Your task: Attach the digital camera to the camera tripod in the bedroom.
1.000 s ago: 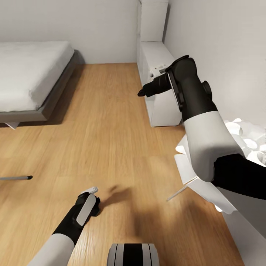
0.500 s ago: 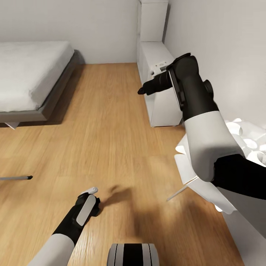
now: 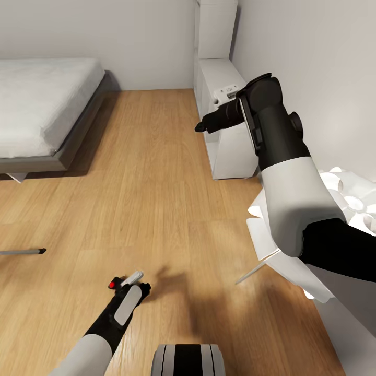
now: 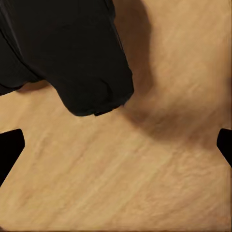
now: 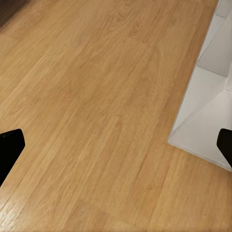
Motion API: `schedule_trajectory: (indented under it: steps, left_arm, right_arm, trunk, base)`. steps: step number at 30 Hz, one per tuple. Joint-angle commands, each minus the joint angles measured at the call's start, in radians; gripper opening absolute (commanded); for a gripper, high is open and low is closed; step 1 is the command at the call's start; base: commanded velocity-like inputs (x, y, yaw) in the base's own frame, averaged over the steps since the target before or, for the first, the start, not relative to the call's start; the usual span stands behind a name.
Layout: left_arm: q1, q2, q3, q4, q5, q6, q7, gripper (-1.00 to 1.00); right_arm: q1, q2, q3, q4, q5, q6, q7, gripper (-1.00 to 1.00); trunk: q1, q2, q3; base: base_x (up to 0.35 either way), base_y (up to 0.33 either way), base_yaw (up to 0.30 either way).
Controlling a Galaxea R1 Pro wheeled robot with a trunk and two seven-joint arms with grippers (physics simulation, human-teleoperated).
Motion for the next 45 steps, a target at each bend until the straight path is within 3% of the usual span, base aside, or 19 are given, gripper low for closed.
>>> schedule_trajectory:
  steps: [1, 7, 45]
  left_arm:
    - [0.0, -0.003, -0.003, 0.006, 0.005, -0.006, 0.001, 1.0]
    - [0.0, -0.019, -0.004, 0.044, 0.005, -0.035, -0.024, 1.0]
    - [0.0, -0.02, -0.005, 0.012, 0.003, -0.036, -0.02, 1.0]
  right_arm:
    - [-0.001, 0.0, 0.0, -0.001, 0.01, 0.002, 0.009, 1.0]
    - [-0.001, 0.0, 0.0, -0.001, 0.01, 0.002, 0.009, 1.0]
    - [-0.001, 0.0, 0.006, -0.022, 0.009, 0.002, 0.012, 1.0]
  trunk:
    - [0.0, 0.0, -0.001]
    - [0.0, 0.0, -0.001]
    - [0.0, 0.0, -0.001]
  base:
    - [0.0, 0.0, 0.0]
    - [0.0, 0.0, 0.0]
    - [0.0, 0.0, 0.0]
